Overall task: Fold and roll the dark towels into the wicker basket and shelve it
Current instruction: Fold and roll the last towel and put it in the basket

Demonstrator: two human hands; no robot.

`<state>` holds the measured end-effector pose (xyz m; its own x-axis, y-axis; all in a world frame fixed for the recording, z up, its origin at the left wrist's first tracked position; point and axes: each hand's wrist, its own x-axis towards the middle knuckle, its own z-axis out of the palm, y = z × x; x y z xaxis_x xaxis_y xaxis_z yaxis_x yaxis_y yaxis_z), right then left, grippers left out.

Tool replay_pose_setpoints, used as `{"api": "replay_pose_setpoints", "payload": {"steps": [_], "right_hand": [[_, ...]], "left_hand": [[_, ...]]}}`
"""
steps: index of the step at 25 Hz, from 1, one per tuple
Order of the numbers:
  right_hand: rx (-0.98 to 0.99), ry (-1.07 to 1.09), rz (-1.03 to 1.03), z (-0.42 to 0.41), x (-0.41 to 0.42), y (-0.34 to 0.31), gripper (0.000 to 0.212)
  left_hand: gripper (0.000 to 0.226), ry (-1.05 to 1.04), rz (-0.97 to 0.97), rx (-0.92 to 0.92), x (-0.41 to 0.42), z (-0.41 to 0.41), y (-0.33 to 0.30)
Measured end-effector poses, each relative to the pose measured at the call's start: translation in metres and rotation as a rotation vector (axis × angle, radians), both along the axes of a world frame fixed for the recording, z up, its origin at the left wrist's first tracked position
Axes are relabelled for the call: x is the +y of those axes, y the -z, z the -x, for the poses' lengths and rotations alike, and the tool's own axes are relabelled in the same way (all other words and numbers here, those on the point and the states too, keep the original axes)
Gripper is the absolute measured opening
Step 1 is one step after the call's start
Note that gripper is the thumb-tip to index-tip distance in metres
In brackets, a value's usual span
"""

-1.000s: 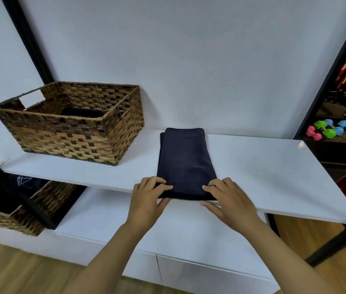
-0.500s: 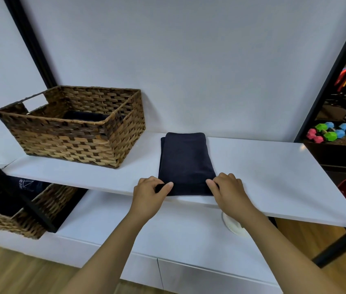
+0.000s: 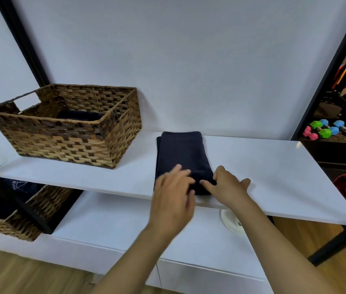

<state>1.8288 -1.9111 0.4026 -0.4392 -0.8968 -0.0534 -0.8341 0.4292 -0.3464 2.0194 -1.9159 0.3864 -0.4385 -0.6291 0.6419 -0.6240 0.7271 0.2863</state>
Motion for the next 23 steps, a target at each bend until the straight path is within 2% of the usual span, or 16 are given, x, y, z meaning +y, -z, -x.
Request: {"api": "replay_pose_setpoints", "payload": {"steps": [3, 5, 7, 8, 9, 10, 11, 12, 13, 14, 15, 16, 18, 20, 23], "right_hand": [[0.006, -0.016, -0.032, 0.000, 0.000, -0.001, 0.042], [0.003, -0.001, -0.051, 0.000, 0.002, -0.004, 0.042], [0.103, 0.054, 0.120, -0.009, 0.006, -0.003, 0.037], [0.133, 0.028, 0.331, -0.021, 0.010, -0.003, 0.035], [0.105, -0.079, 0.545, -0.037, 0.015, -0.003, 0.037], [0.032, -0.243, 0.651, -0.056, 0.019, -0.004, 0.044], [-0.066, -0.430, 0.627, -0.074, 0.023, -0.003, 0.055], [-0.147, -0.564, 0.503, -0.087, 0.028, 0.001, 0.067], [-0.191, -0.607, 0.381, -0.091, 0.031, 0.007, 0.077], [-0.188, -0.584, 0.300, -0.083, 0.030, 0.016, 0.081], [-0.124, -0.545, 0.251, -0.068, 0.028, 0.022, 0.082], [-0.038, -0.507, 0.226, -0.051, 0.027, 0.027, 0.082], [0.088, -0.446, 0.228, -0.023, 0.031, 0.031, 0.073], [0.052, -0.410, 0.206, -0.006, 0.037, 0.031, 0.053], [-0.033, -0.404, 0.208, 0.004, 0.038, 0.028, 0.050]], "left_hand": [[0.044, 0.044, -0.045, -0.229, 0.018, 0.016, 0.030], [0.052, 0.046, -0.052, -0.238, 0.006, 0.011, 0.039], [0.047, 0.091, -0.100, -0.202, -0.007, 0.001, 0.031], [0.045, 0.090, -0.131, -0.191, -0.011, 0.001, 0.027], [0.044, 0.089, -0.233, -0.145, -0.010, 0.007, 0.022], [0.044, 0.022, -0.379, -0.162, -0.011, 0.012, 0.015], [0.046, 0.006, -0.662, -0.140, -0.003, 0.007, 0.010], [0.047, -0.032, -0.687, -0.212, 0.002, 0.007, 0.022], [0.048, -0.073, -0.569, -0.157, 0.003, 0.004, 0.031], [0.049, -0.001, -0.371, -0.048, 0.005, 0.000, 0.038], [0.052, 0.172, -0.232, -0.027, -0.002, 0.007, 0.037], [0.053, 0.201, -0.215, -0.113, -0.013, -0.004, 0.031], [0.043, 0.236, -0.101, -0.097, -0.037, -0.037, 0.037], [0.037, 0.193, -0.135, -0.037, -0.050, -0.049, 0.044], [0.045, 0.177, -0.299, 0.006, -0.054, -0.062, 0.040]]}}
